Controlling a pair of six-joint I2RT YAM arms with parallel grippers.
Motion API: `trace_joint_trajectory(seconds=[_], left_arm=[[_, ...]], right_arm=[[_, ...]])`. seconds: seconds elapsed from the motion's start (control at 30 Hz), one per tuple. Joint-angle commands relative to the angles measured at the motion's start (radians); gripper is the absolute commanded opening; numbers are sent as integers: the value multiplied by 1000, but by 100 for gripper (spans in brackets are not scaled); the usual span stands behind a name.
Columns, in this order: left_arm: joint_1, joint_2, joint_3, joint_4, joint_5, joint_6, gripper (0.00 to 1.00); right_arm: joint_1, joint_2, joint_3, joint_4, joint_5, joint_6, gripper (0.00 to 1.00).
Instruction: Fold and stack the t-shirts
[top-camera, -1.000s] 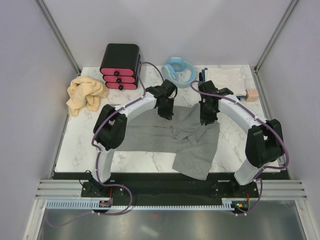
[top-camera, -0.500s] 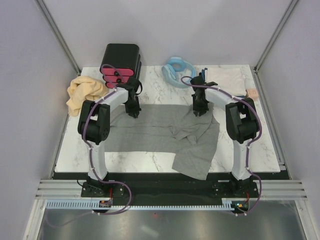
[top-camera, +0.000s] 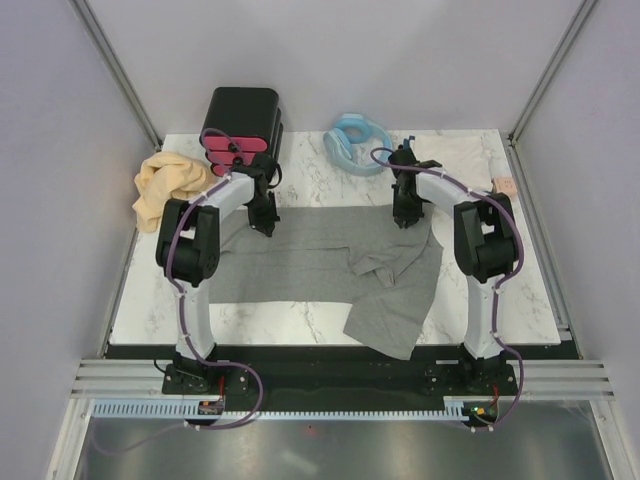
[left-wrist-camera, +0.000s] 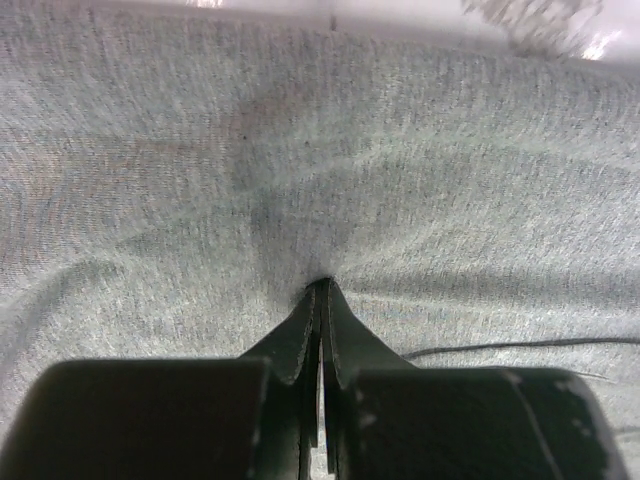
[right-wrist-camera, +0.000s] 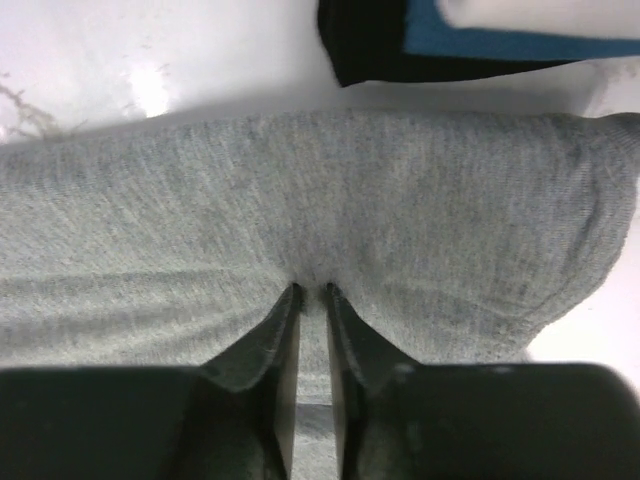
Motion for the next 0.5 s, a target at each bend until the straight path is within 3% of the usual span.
trace_joint_trajectory(seconds=[0.0,0.2,0.47], left_arm=[[19,75,79,8,-10,50,3],[19,102,182,-9,17,56,11],[19,-46,151,-36,45,47,19]], right_arm=[[-63,64,14,-51,102,-21,28],[-77,78,96,-69,55,-43,31],[-77,-80,188,-146,-14,-53,37]])
